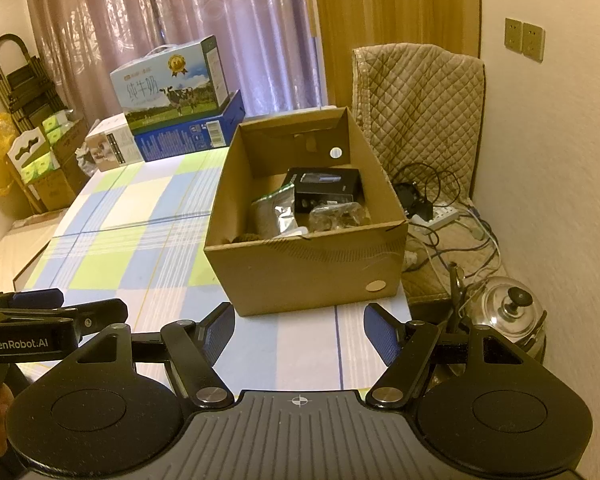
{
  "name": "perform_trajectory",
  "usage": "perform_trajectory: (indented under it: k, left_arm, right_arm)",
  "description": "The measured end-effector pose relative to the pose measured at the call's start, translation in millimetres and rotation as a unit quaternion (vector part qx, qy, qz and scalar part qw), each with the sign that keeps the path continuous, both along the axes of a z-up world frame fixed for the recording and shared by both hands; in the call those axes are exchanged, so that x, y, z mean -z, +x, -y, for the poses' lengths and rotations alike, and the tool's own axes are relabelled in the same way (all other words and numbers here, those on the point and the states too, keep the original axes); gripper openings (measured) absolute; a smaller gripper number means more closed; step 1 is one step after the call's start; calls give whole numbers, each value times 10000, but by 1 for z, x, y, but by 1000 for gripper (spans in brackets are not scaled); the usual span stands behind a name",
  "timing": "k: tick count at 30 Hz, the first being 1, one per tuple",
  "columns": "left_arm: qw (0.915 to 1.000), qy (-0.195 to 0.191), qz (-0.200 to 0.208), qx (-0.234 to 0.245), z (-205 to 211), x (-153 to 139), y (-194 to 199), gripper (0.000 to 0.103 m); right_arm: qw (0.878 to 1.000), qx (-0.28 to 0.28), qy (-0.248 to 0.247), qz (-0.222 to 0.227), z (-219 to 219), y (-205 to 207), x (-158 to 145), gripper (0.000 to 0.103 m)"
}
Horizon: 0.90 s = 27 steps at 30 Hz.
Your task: Organize objects
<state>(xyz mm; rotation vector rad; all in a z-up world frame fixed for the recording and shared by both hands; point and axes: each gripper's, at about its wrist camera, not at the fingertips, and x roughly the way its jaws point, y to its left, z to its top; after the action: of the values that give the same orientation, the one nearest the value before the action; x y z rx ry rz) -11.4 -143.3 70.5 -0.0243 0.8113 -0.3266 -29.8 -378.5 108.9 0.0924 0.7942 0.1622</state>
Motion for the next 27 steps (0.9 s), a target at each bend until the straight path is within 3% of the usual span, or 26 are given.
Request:
perform_trajectory:
  k: [27]
  left_arm:
    - [9999,-86,-107,71,4,3,5,102]
  right_arm:
    - [10000,-6,-5,-20,0,3,2,69]
